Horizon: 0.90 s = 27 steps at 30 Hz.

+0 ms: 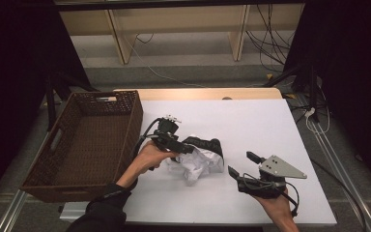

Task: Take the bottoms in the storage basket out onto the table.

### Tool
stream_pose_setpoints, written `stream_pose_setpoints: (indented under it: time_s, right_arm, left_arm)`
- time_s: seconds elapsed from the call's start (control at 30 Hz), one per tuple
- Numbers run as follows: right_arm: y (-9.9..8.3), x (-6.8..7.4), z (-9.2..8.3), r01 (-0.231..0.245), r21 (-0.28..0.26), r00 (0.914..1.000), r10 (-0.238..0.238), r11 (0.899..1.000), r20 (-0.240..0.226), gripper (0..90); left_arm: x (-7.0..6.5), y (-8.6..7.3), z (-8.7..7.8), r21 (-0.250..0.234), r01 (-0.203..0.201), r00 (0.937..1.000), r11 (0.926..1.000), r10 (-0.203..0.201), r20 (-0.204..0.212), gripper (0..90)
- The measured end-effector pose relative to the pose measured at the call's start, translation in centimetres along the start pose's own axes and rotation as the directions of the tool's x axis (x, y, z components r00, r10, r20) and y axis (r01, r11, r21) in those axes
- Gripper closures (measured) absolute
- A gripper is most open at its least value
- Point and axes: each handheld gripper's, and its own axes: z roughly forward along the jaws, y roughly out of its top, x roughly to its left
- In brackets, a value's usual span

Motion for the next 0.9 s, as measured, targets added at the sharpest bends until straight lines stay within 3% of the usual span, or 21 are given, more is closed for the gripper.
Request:
stream_pose_setpoints:
  time_s: [0.6, 0.9]
  right_arm:
    - [0.0, 0.0, 0.0, 0.001, -0.001, 1.0000, -0.001, 1.000, 0.000, 22.6]
    - [0.0, 0.0, 0.0, 0.001, 0.000, 1.0000, -0.001, 1.000, 0.000, 22.6]
  left_arm:
    - [0.5, -0.1, -2.0, -0.072, 0.040, 0.9988, 0.9966, -0.042, -0.025, 15.6]
    - [0.4, -0.2, -3.0, -0.092, 0.032, 0.9987, 0.9953, -0.035, -0.038, 15.6]
